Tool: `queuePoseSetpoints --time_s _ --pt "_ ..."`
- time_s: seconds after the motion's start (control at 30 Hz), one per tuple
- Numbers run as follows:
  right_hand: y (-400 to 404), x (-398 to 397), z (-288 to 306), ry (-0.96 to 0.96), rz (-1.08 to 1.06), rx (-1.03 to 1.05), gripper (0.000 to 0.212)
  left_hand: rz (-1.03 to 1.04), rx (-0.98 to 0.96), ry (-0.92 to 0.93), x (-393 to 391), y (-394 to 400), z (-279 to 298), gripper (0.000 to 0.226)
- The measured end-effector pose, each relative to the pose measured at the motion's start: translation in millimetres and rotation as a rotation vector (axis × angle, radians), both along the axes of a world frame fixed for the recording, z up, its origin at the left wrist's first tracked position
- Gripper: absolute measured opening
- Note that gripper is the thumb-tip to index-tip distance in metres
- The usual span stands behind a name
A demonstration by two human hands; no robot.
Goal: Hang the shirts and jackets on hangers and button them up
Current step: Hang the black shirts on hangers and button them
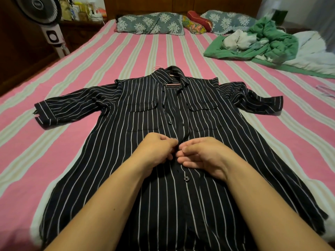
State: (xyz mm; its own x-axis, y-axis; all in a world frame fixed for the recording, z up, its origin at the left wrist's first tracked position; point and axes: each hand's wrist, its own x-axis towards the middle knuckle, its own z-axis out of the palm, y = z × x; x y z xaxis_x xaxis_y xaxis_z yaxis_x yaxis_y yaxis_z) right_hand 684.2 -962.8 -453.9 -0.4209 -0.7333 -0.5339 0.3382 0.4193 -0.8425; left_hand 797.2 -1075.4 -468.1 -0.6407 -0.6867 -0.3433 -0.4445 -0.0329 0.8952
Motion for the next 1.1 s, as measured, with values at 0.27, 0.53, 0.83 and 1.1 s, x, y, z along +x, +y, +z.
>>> queuePoseSetpoints --time_s 0.27,0.53,0.83,1.1 --pt "4.1 0.6 2.7 0.064 0.051 -0.007 0.018 0.071 0.014 0.06 2.2 1.1 -8.8 0.01" --pt "-2.1 -4.6 -8.7 1.06 0.245 0.087 0.009 0.123 0.034 0.09 2.1 0.2 -9.6 0.024" --pt "-5.1 4.9 -3.9 1.401 0.452 0.119 0.014 0.064 -0.022 0.079 1.7 -3.9 -14.7 0.027" --pt "-3.4 4.1 -5.6 1.228 0.36 0.161 0.018 0.089 -0.179 -0.062 -3.3 0.6 -12.4 0.025"
